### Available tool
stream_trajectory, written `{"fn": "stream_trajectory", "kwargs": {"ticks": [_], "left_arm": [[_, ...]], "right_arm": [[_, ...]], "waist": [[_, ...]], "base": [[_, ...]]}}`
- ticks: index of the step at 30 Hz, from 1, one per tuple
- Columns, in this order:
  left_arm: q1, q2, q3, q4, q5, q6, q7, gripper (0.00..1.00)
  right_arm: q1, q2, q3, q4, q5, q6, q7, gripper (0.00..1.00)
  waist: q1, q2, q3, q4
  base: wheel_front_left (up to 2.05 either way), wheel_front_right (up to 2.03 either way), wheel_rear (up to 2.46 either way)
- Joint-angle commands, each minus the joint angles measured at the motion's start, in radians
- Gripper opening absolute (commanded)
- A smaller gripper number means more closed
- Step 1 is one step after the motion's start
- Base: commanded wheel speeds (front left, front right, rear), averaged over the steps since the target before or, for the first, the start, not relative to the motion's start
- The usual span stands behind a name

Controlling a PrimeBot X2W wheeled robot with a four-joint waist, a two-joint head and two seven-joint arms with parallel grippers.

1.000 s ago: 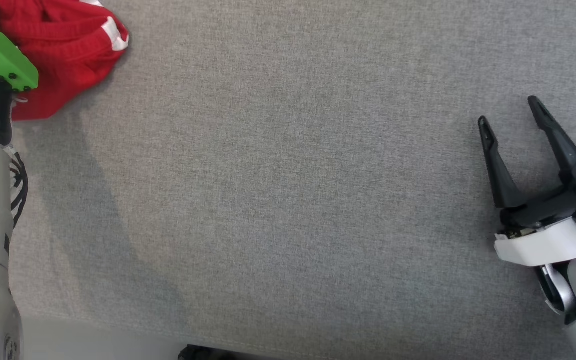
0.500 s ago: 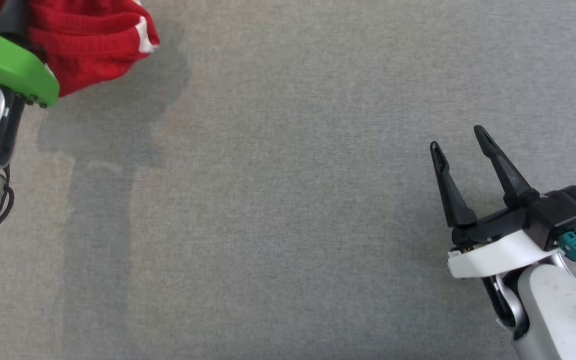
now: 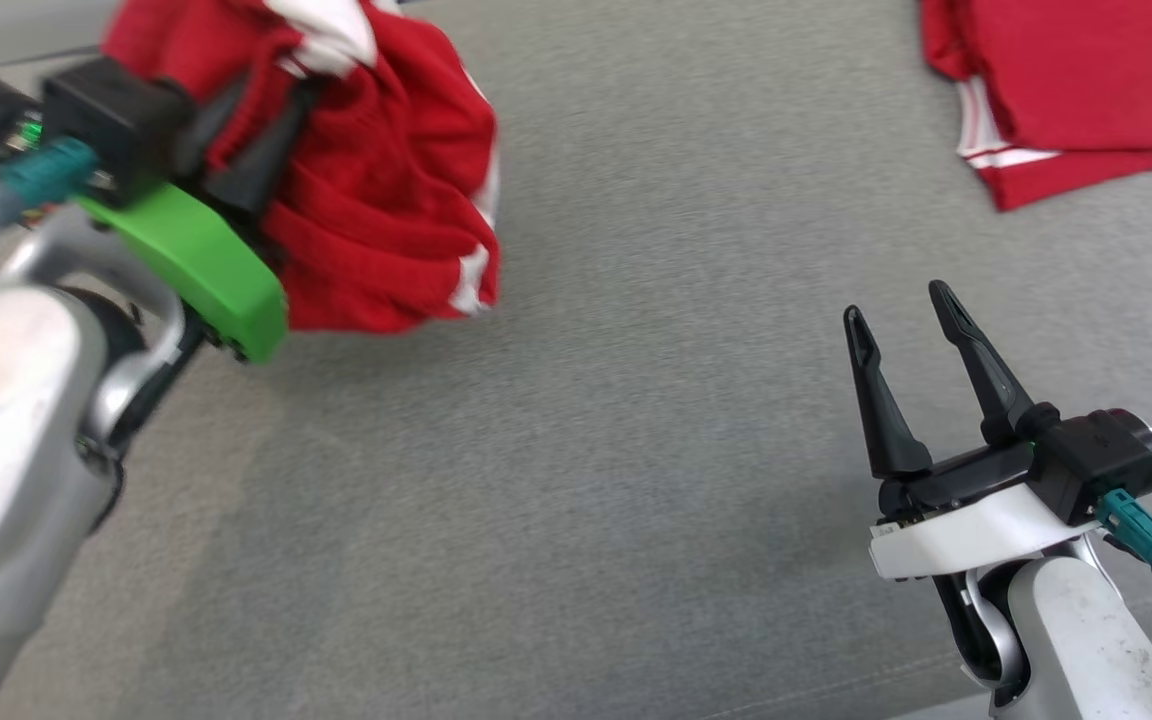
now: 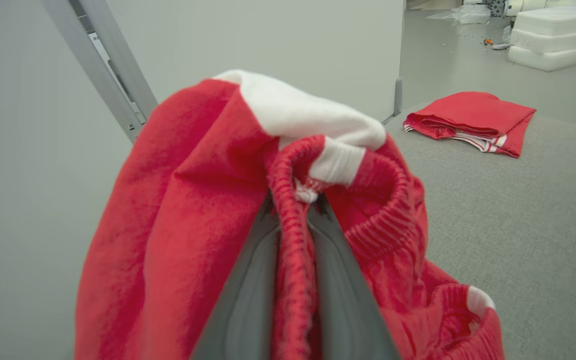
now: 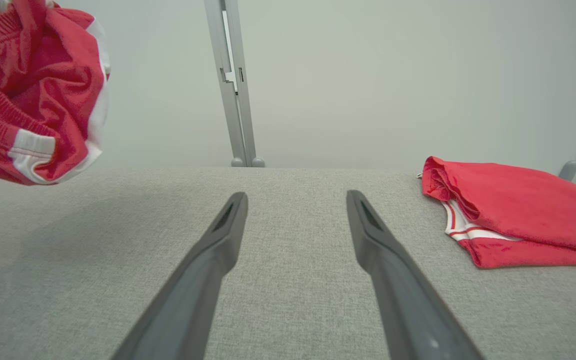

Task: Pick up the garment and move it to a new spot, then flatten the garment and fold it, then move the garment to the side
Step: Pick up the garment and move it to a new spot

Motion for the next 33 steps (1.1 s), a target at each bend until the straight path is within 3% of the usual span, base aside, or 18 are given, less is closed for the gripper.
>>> {"fn": "stream_trajectory", "kwargs": {"ticks": [1, 10, 19, 20, 21, 27, 33], "left_arm": [[0.021, 0.008, -0.027, -0.021, -0.009, 0.002, 0.015, 0.0], [0.048, -0.039, -0.217, -0.02, -0.037, 0.002, 0.036, 0.0], [0.076, -0.14, -0.398, 0.143, -0.052, 0.002, -0.076, 0.0], [0.068, -0.15, -0.402, 0.168, -0.042, 0.002, -0.099, 0.43], [0.064, -0.159, -0.403, 0.188, -0.036, 0.002, -0.118, 1.0], [0.118, -0.22, -0.338, 0.264, -0.074, 0.068, -0.264, 1.0], [0.25, -0.234, -0.243, 0.221, -0.114, 0.185, -0.345, 1.0]], "right_arm": [[0.01, 0.007, -0.002, -0.003, 0.003, -0.001, 0.0, 1.0], [0.0, 0.031, -0.005, -0.014, 0.011, -0.001, 0.0, 1.0], [-0.037, 0.027, -0.005, -0.019, 0.004, -0.001, 0.0, 1.0], [-0.041, 0.026, -0.005, -0.018, 0.003, -0.001, 0.0, 1.0], [-0.043, 0.024, -0.004, -0.017, 0.002, -0.001, 0.0, 1.0], [-0.026, 0.01, 0.004, -0.008, -0.003, -0.001, 0.0, 1.0], [0.019, -0.006, 0.017, 0.009, 0.0, -0.001, 0.0, 1.0]], "waist": [[0.0, -0.0001, -0.055, -0.121], [0.0, -0.0001, 0.011, -0.169], [0.0, -0.0001, 0.1, -0.127], [0.0, -0.0001, 0.101, -0.119], [0.0, -0.0001, 0.1, -0.112], [0.0, -0.0001, 0.045, -0.062], [0.0, -0.0001, -0.056, 0.008]], "base": [[0.0, 0.0, 0.0], [0.0, 0.0, 0.0], [0.0, 0.0, 0.0], [0.0, 0.0, 0.0], [0.0, 0.0, 0.0], [0.0, 0.0, 0.0], [0.0, 0.0, 0.0]]}}
